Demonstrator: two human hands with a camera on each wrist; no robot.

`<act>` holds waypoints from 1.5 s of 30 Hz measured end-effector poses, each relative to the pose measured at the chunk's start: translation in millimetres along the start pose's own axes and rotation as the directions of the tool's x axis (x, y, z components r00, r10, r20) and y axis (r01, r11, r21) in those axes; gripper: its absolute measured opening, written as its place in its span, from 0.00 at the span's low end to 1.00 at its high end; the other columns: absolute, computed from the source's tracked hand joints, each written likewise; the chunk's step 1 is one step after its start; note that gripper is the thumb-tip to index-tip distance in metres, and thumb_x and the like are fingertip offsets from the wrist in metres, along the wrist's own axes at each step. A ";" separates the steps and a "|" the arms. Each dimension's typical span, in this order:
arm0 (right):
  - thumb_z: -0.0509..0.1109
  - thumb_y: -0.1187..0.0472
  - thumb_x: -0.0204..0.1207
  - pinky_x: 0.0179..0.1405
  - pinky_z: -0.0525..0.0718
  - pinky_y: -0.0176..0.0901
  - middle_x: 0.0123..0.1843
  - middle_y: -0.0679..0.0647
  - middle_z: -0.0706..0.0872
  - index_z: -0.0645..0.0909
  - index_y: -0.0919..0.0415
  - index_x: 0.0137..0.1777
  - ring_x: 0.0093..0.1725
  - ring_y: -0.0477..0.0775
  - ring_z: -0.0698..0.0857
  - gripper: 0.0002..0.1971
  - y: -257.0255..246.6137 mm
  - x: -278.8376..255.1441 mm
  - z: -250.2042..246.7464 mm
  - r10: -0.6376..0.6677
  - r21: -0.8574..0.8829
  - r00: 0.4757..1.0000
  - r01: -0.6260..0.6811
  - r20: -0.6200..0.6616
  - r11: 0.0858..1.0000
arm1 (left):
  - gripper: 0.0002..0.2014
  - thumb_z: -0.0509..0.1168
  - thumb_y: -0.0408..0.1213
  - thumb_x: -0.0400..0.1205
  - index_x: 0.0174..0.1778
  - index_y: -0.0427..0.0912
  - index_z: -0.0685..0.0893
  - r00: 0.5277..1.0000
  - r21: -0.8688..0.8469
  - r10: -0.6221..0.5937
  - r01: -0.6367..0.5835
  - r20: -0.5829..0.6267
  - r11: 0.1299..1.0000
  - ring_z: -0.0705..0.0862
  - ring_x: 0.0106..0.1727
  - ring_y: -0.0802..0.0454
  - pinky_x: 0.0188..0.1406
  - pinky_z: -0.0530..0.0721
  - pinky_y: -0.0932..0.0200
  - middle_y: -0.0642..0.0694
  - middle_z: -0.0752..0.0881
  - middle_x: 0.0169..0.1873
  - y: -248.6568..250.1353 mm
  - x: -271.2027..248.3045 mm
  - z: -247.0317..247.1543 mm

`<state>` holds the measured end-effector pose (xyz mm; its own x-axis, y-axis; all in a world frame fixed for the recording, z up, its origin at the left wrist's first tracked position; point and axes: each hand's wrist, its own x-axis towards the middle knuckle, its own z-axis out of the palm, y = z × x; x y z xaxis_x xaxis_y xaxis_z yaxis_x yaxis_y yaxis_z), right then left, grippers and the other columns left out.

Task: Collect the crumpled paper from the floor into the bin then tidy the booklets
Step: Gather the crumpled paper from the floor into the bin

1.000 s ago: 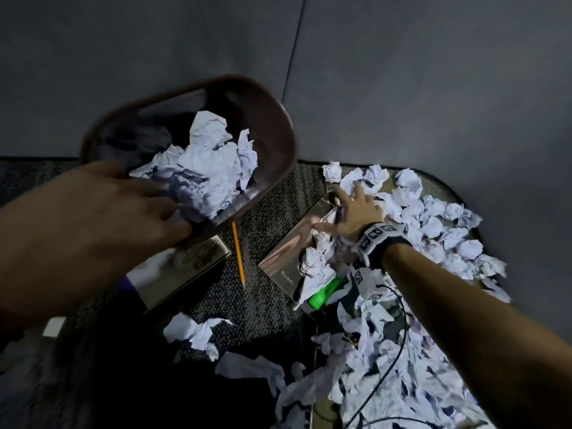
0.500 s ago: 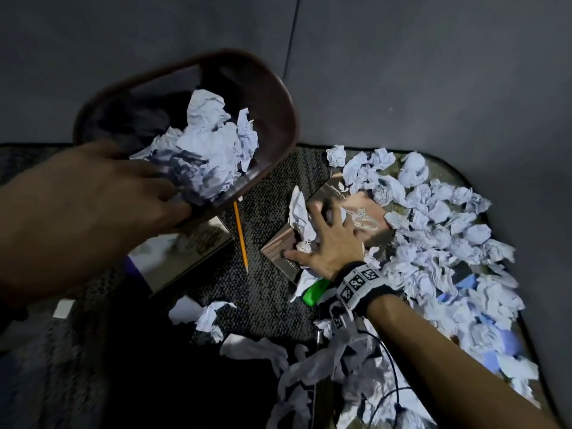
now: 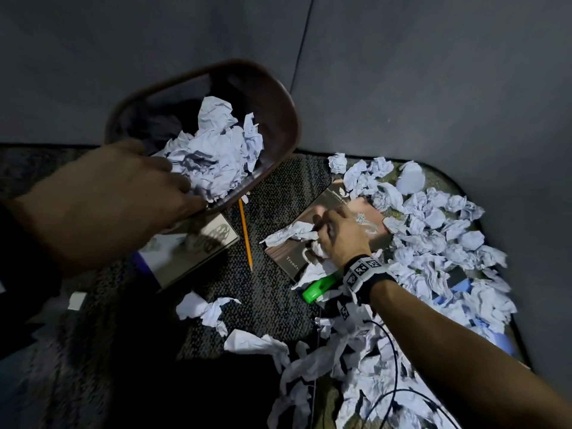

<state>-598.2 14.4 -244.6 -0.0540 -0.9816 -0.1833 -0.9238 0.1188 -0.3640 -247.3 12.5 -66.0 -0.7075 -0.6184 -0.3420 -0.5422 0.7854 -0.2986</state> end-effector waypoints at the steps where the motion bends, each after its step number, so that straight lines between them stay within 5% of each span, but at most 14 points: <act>1: 0.64 0.55 0.79 0.57 0.87 0.55 0.60 0.52 0.75 0.79 0.57 0.59 0.46 0.52 0.82 0.11 0.8 -1.1 -4.5 0.013 0.033 0.999 -0.012 -0.046 0.999 | 0.28 0.77 0.34 0.56 0.52 0.51 0.79 0.999 -0.040 -0.048 0.048 0.005 0.998 0.87 0.40 0.41 0.41 0.83 0.43 0.45 0.89 0.40 0.7 0.4 -4.0; 7: 0.66 0.59 0.76 0.54 0.86 0.54 0.56 0.56 0.80 0.82 0.63 0.52 0.46 0.47 0.76 0.09 4.6 -13.4 -31.3 -0.005 0.060 0.954 0.024 -0.299 0.998 | 0.14 0.72 0.29 0.58 0.38 0.44 0.85 0.976 0.016 0.011 -0.007 -0.219 1.000 0.83 0.30 0.39 0.32 0.78 0.46 0.44 0.83 0.27 12.0 -0.2 -15.9; 11: 0.63 0.50 0.81 0.60 0.83 0.50 0.69 0.55 0.72 0.73 0.53 0.72 0.52 0.51 0.81 0.20 -29.1 -15.0 -36.8 -0.115 -0.089 0.993 0.116 0.016 0.989 | 0.15 0.72 0.33 0.60 0.43 0.46 0.86 0.977 0.010 0.029 -0.028 -0.211 1.000 0.83 0.33 0.40 0.32 0.76 0.46 0.45 0.85 0.31 9.1 1.8 -7.3; 13: 0.61 0.44 0.81 0.57 0.86 0.58 0.70 0.58 0.69 0.67 0.48 0.76 0.55 0.58 0.85 0.25 -45.7 -10.0 -26.8 -0.199 -0.199 0.961 0.237 0.193 0.951 | 0.14 0.71 0.33 0.61 0.43 0.46 0.87 0.976 0.020 0.030 -0.026 -0.217 0.999 0.82 0.33 0.40 0.31 0.73 0.48 0.46 0.84 0.30 8.1 2.8 -7.0; 16: 0.58 0.35 0.78 0.52 0.87 0.62 0.72 0.60 0.66 0.62 0.47 0.78 0.58 0.66 0.84 0.31 -54.9 1.5 -6.5 -0.136 -0.400 0.907 0.305 0.399 0.864 | 0.13 0.71 0.33 0.61 0.40 0.46 0.87 0.974 0.025 0.022 -0.016 -0.225 1.000 0.82 0.32 0.41 0.31 0.71 0.49 0.47 0.83 0.29 9.7 3.4 -10.0; 22: 0.63 0.63 0.81 0.52 0.86 0.59 0.70 0.57 0.69 0.68 0.51 0.71 0.59 0.67 0.83 0.20 -55.1 14.2 -1.6 -0.186 -0.424 0.888 0.374 0.421 0.825 | 0.08 0.65 0.31 0.63 0.33 0.47 0.83 0.968 -0.010 0.009 -0.011 -0.251 1.000 0.83 0.30 0.41 0.30 0.76 0.49 0.47 0.82 0.25 14.3 1.2 -19.1; 28: 0.63 0.63 0.80 0.59 0.84 0.52 0.58 0.54 0.81 0.81 0.60 0.60 0.50 0.48 0.80 0.11 -49.8 2.8 -46.7 -0.235 0.021 0.969 0.238 -0.081 0.971 | 0.09 0.66 0.29 0.62 0.34 0.47 0.84 0.972 0.016 -0.007 0.011 -0.233 1.000 0.82 0.30 0.40 0.31 0.79 0.46 0.46 0.82 0.26 13.7 -3.2 -17.8; 30: 0.64 0.65 0.79 0.55 0.81 0.40 0.51 0.51 0.81 0.84 0.62 0.55 0.47 0.43 0.77 0.09 -63.4 -3.6 -72.6 -0.306 0.107 0.910 0.347 -0.280 0.932 | 0.10 0.64 0.29 0.62 0.34 0.46 0.84 0.974 0.030 -0.002 0.009 -0.225 1.000 0.82 0.30 0.39 0.32 0.79 0.45 0.45 0.81 0.25 14.2 -3.6 -19.0; 33: 0.68 0.66 0.78 0.44 0.72 0.29 0.44 0.48 0.80 0.86 0.61 0.48 0.42 0.40 0.76 0.05 -106.6 -8.8 -116.7 -0.429 0.201 0.747 0.586 -0.508 0.785 | 0.10 0.63 0.28 0.61 0.33 0.46 0.83 0.972 0.015 0.017 -0.014 -0.236 1.000 0.82 0.29 0.40 0.31 0.79 0.46 0.45 0.81 0.25 15.1 -2.9 -21.7; 35: 0.67 0.61 0.78 0.47 0.77 0.37 0.47 0.48 0.83 0.86 0.57 0.50 0.46 0.44 0.80 0.07 -143.5 -1.8 -141.0 -0.584 0.173 0.710 0.681 -0.394 0.712 | 0.11 0.63 0.28 0.62 0.34 0.45 0.84 0.967 0.024 0.037 -0.032 -0.250 0.999 0.82 0.29 0.40 0.31 0.77 0.48 0.44 0.82 0.25 17.8 -2.0 -22.6; 37: 0.63 0.52 0.78 0.50 0.81 0.50 0.52 0.49 0.83 0.85 0.51 0.54 0.51 0.49 0.82 0.12 -177.4 15.8 -149.5 -0.728 -0.044 0.675 0.729 -0.116 0.683 | 0.11 0.64 0.27 0.61 0.35 0.44 0.84 0.962 0.039 0.063 -0.055 -0.267 0.998 0.82 0.29 0.40 0.31 0.75 0.49 0.44 0.83 0.26 21.3 -1.5 -23.6; 41: 0.63 0.34 0.75 0.62 0.78 0.50 0.73 0.54 0.73 0.70 0.44 0.76 0.66 0.56 0.79 0.31 -212.8 36.5 -143.6 -0.728 -0.294 0.613 0.788 0.305 0.541 | 0.09 0.63 0.32 0.62 0.34 0.46 0.85 0.958 -0.016 0.054 -0.061 -0.283 0.998 0.83 0.28 0.42 0.29 0.73 0.51 0.45 0.83 0.25 19.0 -1.1 -26.7; 43: 0.63 0.33 0.75 0.68 0.73 0.48 0.78 0.52 0.71 0.66 0.46 0.80 0.73 0.53 0.75 0.35 -212.9 35.5 -139.8 -0.747 -0.186 0.603 0.798 0.280 0.574 | 0.09 0.60 0.33 0.65 0.34 0.47 0.85 0.956 -0.038 0.031 -0.044 -0.292 0.998 0.83 0.28 0.42 0.29 0.74 0.51 0.45 0.83 0.25 15.4 -2.9 -26.1; 45: 0.63 0.39 0.79 0.71 0.74 0.45 0.74 0.47 0.77 0.72 0.48 0.76 0.72 0.47 0.76 0.28 -207.3 31.9 -143.0 -0.773 -0.001 0.628 0.776 0.087 0.630 | 0.09 0.66 0.30 0.63 0.35 0.47 0.85 0.957 -0.024 0.016 -0.024 -0.291 0.999 0.83 0.29 0.41 0.31 0.75 0.49 0.45 0.83 0.26 16.7 -4.5 -24.6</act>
<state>-462.6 -62.9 -44.4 0.7136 -0.6951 0.0868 -0.6245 -0.6874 -0.3707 -264.3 29.0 -47.6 -0.8172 -0.5717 -0.0730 -0.5358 0.8003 -0.2691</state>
